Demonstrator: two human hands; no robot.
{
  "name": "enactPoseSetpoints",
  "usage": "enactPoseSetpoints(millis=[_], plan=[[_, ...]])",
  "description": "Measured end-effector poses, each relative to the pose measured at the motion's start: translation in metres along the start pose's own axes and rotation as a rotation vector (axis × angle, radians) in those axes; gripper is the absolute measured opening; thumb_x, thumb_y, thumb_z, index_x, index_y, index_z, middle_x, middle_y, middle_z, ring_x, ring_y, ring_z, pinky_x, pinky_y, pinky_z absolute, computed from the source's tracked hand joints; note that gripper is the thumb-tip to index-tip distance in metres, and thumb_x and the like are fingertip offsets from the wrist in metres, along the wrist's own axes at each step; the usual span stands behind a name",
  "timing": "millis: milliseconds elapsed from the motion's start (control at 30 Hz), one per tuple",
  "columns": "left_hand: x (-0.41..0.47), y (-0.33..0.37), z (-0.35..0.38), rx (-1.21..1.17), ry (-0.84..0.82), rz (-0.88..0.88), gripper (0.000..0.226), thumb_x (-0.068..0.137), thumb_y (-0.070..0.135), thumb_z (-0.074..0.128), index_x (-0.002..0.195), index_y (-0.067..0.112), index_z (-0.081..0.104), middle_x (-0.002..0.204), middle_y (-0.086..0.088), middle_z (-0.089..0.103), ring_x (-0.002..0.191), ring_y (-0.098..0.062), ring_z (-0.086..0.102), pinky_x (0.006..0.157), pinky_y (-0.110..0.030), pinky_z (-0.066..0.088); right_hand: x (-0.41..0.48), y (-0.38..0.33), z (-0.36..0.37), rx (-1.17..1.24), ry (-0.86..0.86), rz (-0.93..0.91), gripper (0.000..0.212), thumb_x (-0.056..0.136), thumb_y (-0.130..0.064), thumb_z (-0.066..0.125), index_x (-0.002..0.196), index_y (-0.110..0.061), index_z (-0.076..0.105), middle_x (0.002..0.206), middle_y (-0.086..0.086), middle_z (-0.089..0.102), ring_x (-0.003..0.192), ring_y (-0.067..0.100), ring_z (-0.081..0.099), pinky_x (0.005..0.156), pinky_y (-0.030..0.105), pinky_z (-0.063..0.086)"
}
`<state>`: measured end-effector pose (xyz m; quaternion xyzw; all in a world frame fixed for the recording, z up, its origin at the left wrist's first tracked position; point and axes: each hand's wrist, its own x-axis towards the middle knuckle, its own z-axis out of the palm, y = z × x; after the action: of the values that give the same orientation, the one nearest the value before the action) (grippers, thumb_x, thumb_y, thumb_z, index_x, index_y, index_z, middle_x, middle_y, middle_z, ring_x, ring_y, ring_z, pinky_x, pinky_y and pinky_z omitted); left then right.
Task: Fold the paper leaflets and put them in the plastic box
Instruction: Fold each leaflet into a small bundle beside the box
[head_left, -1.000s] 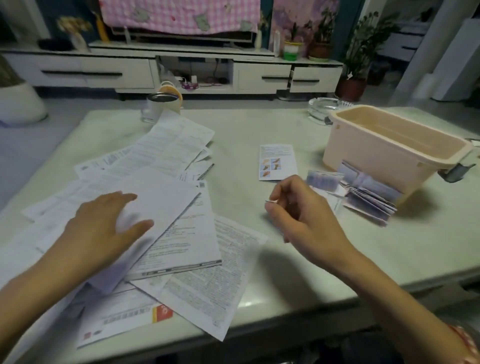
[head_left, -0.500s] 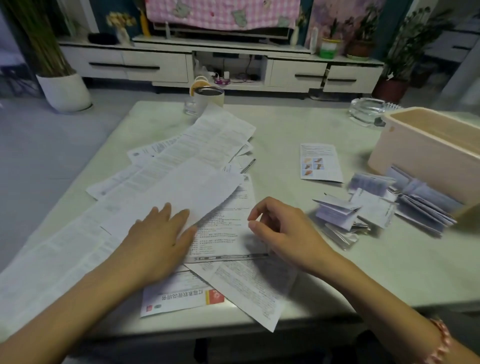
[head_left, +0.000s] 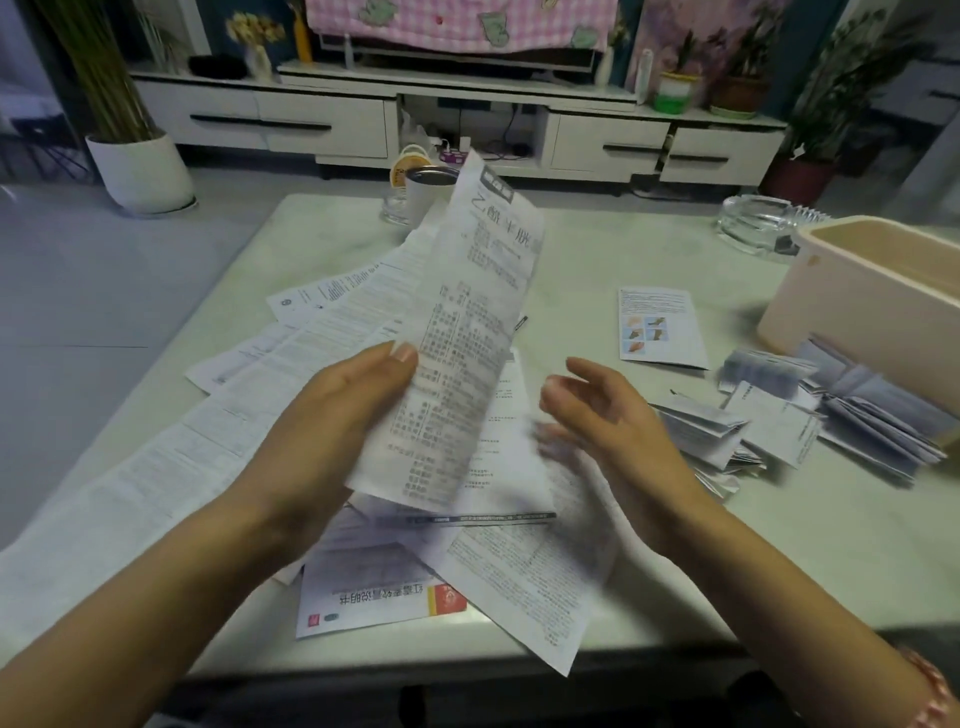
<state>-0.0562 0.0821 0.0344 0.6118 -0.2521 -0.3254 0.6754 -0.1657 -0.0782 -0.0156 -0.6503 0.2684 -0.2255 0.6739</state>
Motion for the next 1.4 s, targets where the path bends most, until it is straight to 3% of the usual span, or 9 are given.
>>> enactPoseSetpoints(millis=[200, 433, 567, 700, 800, 933, 1067, 1233, 1400], plan=[[0.001, -0.007, 0.003, -0.267, -0.008, -0.131, 0.035, 0.087, 0.023, 0.045, 0.073, 0.017, 0.076, 0.090, -0.004, 0.075, 0.077, -0.016, 0.072, 0.059, -0.026, 0.058, 0.004, -0.007, -0.011, 0.368, -0.139, 0.129, 0.050, 0.077, -0.023, 0.061, 0.124, -0.004, 0.054, 0.117, 0.009, 0.067, 0.106, 0.022, 0.065, 0.090, 0.037, 0.053], [0.007, -0.017, -0.001, 0.031, -0.009, -0.078, 0.024, 0.085, 0.016, 0.054, 0.104, 0.010, 0.067, 0.094, -0.006, 0.074, 0.085, -0.022, 0.071, 0.070, -0.029, 0.059, 0.002, -0.008, -0.013, 0.209, 0.004, 0.044, 0.065, 0.066, -0.018, 0.072, 0.126, -0.012, 0.048, 0.106, 0.008, 0.071, 0.096, 0.020, 0.068, 0.081, 0.029, 0.053], [0.009, -0.021, 0.000, 0.131, 0.053, -0.021, 0.019, 0.090, 0.013, 0.052, 0.101, 0.012, 0.068, 0.088, -0.001, 0.075, 0.078, -0.015, 0.072, 0.061, -0.019, 0.056, 0.001, -0.003, -0.011, -0.128, 0.183, -0.171, 0.050, 0.084, -0.018, 0.068, 0.125, -0.027, 0.041, 0.097, -0.007, 0.061, 0.081, -0.001, 0.059, 0.064, 0.006, 0.044], [0.008, -0.021, 0.001, 0.167, 0.040, 0.026, 0.017, 0.089, 0.015, 0.054, 0.097, 0.014, 0.069, 0.087, 0.001, 0.075, 0.079, -0.013, 0.071, 0.065, -0.017, 0.056, -0.002, -0.003, -0.014, -0.736, 0.346, -0.647, 0.033, 0.088, -0.040, 0.053, 0.112, -0.018, 0.059, 0.119, 0.002, 0.048, 0.105, 0.006, 0.045, 0.094, 0.009, 0.034], [0.007, -0.017, 0.003, 0.228, -0.020, 0.093, 0.014, 0.083, 0.016, 0.058, 0.089, 0.017, 0.071, 0.082, 0.004, 0.075, 0.075, -0.007, 0.070, 0.064, -0.011, 0.051, -0.008, -0.006, -0.014, -1.051, 0.128, -0.834, 0.051, 0.087, -0.049, 0.048, 0.121, -0.012, 0.057, 0.128, 0.005, 0.052, 0.119, 0.013, 0.041, 0.103, 0.023, 0.027], [0.003, -0.011, 0.005, 0.247, -0.099, 0.157, 0.020, 0.070, 0.026, 0.060, 0.085, 0.020, 0.073, 0.081, 0.003, 0.074, 0.074, -0.005, 0.068, 0.068, -0.012, 0.051, -0.019, -0.011, -0.007, -0.923, -0.149, -0.715, 0.037, 0.085, -0.048, 0.053, 0.107, -0.019, 0.059, 0.099, -0.009, 0.064, 0.090, 0.001, 0.054, 0.080, 0.013, 0.039], [0.009, -0.019, 0.001, 0.247, 0.207, 0.219, 0.012, 0.074, 0.027, 0.067, 0.086, 0.028, 0.070, 0.086, 0.011, 0.073, 0.082, 0.000, 0.067, 0.074, -0.014, 0.052, -0.020, -0.017, -0.012, -0.747, -0.148, -0.545, 0.019, 0.082, -0.034, 0.064, 0.072, -0.020, 0.057, 0.064, -0.007, 0.059, 0.060, 0.005, 0.052, 0.055, 0.014, 0.037], [0.008, -0.025, 0.003, 0.064, 0.096, -0.070, 0.054, 0.070, 0.068, 0.053, 0.102, 0.026, 0.068, 0.103, 0.000, 0.072, 0.096, -0.014, 0.068, 0.086, -0.037, 0.049, -0.016, -0.026, -0.014, -0.260, -0.081, -0.221, 0.010, 0.078, -0.019, 0.071, 0.079, -0.012, 0.065, 0.082, 0.008, 0.073, 0.071, 0.018, 0.066, 0.069, 0.035, 0.052], [0.001, -0.028, 0.021, -0.052, -0.078, -0.241, 0.042, 0.076, 0.047, 0.051, 0.102, 0.019, 0.069, 0.096, -0.005, 0.074, 0.088, -0.021, 0.071, 0.070, -0.032, 0.058, -0.013, -0.023, -0.015, 0.008, -0.059, 0.011, 0.038, 0.068, -0.029, 0.069, 0.095, -0.002, 0.064, 0.093, 0.019, 0.072, 0.081, 0.026, 0.068, 0.083, 0.047, 0.053]])
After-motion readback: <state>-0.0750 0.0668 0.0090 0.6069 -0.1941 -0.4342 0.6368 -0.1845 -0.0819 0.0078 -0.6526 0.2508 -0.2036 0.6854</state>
